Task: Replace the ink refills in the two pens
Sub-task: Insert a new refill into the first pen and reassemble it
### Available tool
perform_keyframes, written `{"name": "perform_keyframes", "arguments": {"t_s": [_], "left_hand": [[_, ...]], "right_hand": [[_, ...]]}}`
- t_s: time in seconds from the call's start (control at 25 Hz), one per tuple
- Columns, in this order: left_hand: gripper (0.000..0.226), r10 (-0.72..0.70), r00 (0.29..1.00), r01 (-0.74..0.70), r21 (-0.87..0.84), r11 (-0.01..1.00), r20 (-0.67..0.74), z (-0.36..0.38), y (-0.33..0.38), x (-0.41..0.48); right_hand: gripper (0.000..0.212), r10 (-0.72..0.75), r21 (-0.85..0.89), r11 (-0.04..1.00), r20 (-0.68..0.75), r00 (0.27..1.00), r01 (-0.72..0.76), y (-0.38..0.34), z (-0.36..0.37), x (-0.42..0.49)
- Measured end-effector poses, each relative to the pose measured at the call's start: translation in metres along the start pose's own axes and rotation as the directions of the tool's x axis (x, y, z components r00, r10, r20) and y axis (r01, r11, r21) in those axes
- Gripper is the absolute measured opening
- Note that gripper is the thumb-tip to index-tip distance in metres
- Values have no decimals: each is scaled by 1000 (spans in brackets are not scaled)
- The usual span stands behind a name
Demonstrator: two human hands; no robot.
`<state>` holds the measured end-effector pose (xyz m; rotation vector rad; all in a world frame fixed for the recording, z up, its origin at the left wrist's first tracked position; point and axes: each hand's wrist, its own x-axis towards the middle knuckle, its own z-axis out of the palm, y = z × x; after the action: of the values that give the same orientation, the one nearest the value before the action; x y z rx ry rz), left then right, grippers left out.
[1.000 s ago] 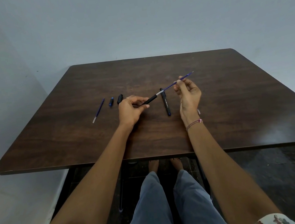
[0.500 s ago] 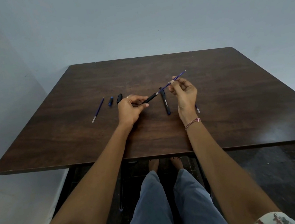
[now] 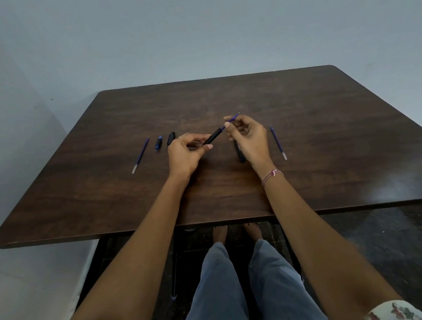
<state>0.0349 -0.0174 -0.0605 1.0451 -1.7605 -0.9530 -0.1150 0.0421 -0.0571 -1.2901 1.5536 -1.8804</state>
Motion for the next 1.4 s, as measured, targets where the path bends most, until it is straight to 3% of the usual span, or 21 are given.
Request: {"name": "perform_keyframes", "arguments": {"t_s": [0.28,1.08,1.4], "left_hand": [[30,-3,1000,3,-9,1000,-2,-1,0,0],[27,31,999,-30,-23,999,33,-1,1,0],[29,-4,1000,4,-10,1000,15,-1,3,-2]], "right_hand": [[5,-24,44,999,-92,995,28,-3,-2,-1],[4,-72,-90,994,-83,994,64,-3,-1,0],[10,-56,-54,997,-57,997,53,-6,-1,-1]]}}
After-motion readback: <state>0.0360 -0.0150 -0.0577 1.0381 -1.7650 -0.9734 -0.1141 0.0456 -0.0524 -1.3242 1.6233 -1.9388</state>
